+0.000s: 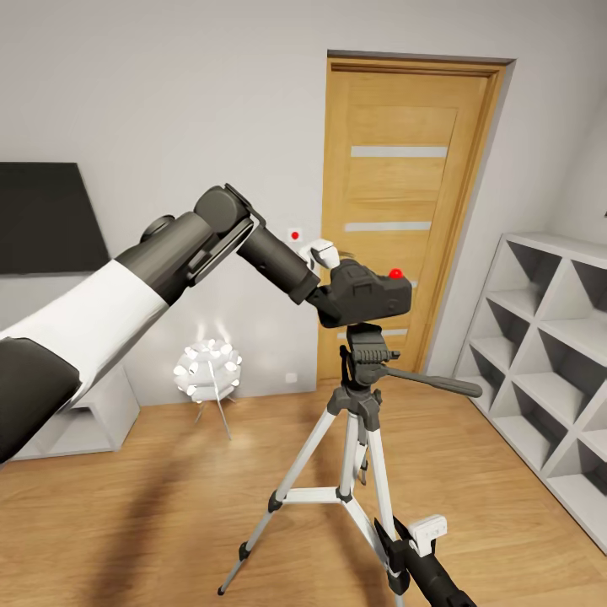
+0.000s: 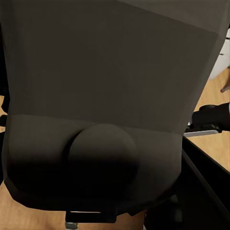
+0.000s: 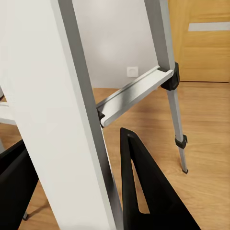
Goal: Attach the digital camera to the camera tripod in the bedroom.
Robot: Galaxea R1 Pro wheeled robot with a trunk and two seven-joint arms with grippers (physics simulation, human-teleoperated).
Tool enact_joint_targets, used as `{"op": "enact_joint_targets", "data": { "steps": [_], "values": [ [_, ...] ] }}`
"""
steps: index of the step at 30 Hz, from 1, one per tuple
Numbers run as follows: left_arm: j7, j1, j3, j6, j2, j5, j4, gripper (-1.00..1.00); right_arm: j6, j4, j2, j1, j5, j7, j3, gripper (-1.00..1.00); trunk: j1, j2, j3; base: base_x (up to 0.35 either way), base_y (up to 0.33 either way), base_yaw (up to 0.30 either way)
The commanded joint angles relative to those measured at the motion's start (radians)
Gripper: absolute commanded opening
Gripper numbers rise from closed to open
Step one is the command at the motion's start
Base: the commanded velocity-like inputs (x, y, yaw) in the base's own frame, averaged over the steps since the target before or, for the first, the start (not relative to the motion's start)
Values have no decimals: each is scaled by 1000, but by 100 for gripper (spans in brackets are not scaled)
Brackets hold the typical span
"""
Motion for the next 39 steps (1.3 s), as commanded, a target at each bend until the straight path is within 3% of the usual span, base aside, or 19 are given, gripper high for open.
{"op": "enact_joint_targets", "data": {
  "steps": [1, 7, 12, 20, 25, 39],
  "values": [
    [-2, -2, -3, 9, -2, 3, 0, -100, -2, 1, -1, -1, -11, 5, 9, -100, 1, -2, -2, 0, 0, 0],
    [-1, 0, -4, 9, -31, 3, 0, -100, -2, 0, -1, -1, -10, 5, 9, -100, 1, -2, -2, 0, 0, 0],
    [-1, 0, -4, 9, -39, 3, 0, -100, -2, 1, -1, -1, -10, 5, 9, -100, 1, -2, -2, 0, 0, 0],
    [0, 0, -5, 9, -40, 3, 9, -100, -2, 1, -1, -1, -10, 5, 9, -100, 1, -2, -2, 0, 0, 0],
    [0, 0, -4, 9, -40, 3, 65, -100, -2, 1, -1, -1, -10, 5, 10, -100, 1, -2, -2, 0, 0, 0],
    [-1, 1, -4, 9, -42, 3, 76, -100, -2, 1, -1, -1, -10, 5, 10, -100, 1, -2, -2, 0, 0, 0]
  ]
}}
